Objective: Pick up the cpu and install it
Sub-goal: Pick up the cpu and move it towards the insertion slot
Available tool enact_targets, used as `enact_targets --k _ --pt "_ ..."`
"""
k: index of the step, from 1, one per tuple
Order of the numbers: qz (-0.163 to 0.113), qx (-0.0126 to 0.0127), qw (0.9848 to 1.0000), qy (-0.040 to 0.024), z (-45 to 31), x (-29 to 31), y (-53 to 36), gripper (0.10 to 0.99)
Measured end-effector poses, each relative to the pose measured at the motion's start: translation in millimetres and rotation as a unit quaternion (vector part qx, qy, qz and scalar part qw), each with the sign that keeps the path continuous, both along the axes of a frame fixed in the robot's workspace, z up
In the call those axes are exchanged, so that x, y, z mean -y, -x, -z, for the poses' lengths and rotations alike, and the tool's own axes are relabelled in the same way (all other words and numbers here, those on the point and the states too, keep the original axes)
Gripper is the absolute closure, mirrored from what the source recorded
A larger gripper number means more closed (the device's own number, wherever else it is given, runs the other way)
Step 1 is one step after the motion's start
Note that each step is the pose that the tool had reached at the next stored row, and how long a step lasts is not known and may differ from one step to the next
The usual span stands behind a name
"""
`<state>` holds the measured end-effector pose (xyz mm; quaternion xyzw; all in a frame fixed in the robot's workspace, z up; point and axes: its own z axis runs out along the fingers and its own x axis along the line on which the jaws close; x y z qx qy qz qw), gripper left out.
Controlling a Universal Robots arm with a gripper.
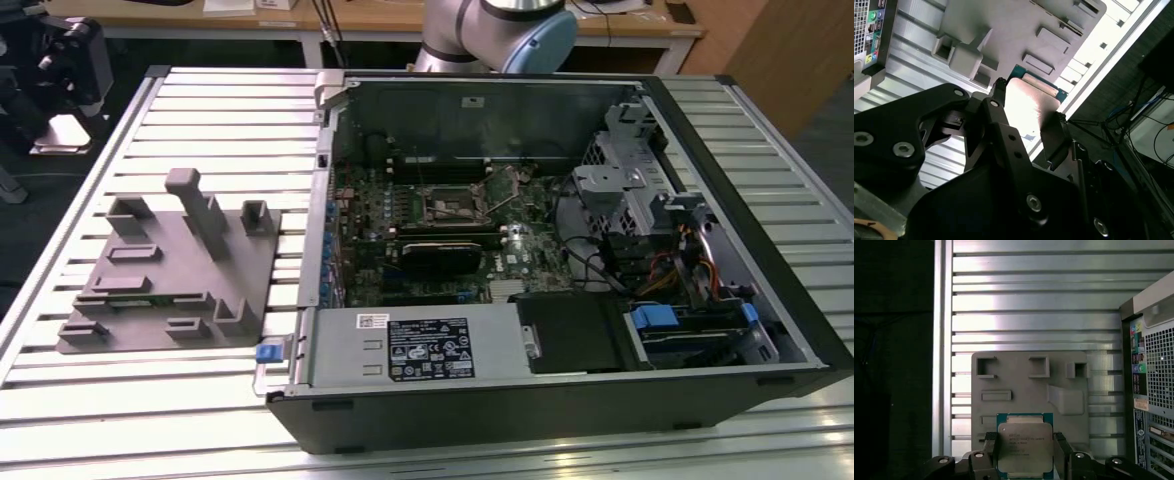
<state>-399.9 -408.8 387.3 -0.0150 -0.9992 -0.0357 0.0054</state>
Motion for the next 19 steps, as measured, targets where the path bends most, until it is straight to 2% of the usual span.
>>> enact_targets --k 19 --pt "0.000 0.0000 1.0000 0.0000 -0.1 0.0 -17.5 0.553"
